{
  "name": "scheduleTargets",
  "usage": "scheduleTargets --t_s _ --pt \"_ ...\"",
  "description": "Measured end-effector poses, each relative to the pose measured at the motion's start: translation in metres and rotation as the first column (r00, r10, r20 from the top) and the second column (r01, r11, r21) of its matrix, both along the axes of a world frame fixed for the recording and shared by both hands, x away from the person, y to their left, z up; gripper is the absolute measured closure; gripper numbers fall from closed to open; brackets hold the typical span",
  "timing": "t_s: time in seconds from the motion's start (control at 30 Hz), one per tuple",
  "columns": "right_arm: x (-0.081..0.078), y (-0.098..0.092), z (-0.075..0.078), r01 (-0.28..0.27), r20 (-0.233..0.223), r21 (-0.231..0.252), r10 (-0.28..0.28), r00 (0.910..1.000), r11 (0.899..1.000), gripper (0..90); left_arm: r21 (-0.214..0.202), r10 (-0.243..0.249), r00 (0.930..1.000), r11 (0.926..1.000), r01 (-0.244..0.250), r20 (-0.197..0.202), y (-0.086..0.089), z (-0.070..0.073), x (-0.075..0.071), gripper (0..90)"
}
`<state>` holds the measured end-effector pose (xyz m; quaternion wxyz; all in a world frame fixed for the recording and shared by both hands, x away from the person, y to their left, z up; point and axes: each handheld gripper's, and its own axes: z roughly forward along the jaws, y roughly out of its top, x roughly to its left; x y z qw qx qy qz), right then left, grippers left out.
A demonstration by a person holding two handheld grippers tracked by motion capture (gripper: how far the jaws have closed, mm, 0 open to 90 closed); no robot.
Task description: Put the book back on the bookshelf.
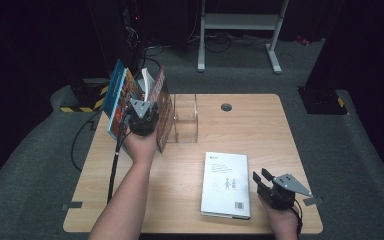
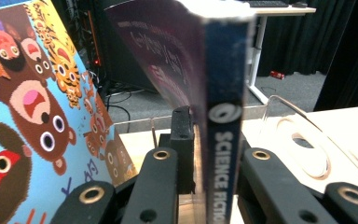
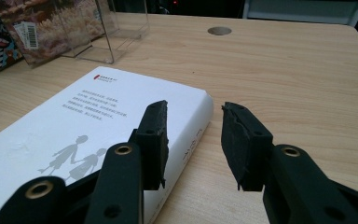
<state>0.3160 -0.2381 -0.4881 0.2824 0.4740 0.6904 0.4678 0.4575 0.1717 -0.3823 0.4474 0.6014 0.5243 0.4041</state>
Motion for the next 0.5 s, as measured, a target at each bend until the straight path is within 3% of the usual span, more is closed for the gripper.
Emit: scheduleTargets --t_s 0.23,0.5 --pt "0.0004 0.0008 -0.0009 -0.003 -0.004 0.000 0.003 1.0000 1.000 60.5 0.016 0.017 0.9998 0.9997 -0.017 -0.009 0.0033 -0.0048 -0.0040 76.0" --pt "0.0006 0.0031 -0.0011 -0.006 -0.004 -0.005 0.006 1.0000 1.000 60.5 -0.006 0.018 0.9995 0.9998 -0.019 -0.028 0.0059 -0.0060 -0.0055 71.4"
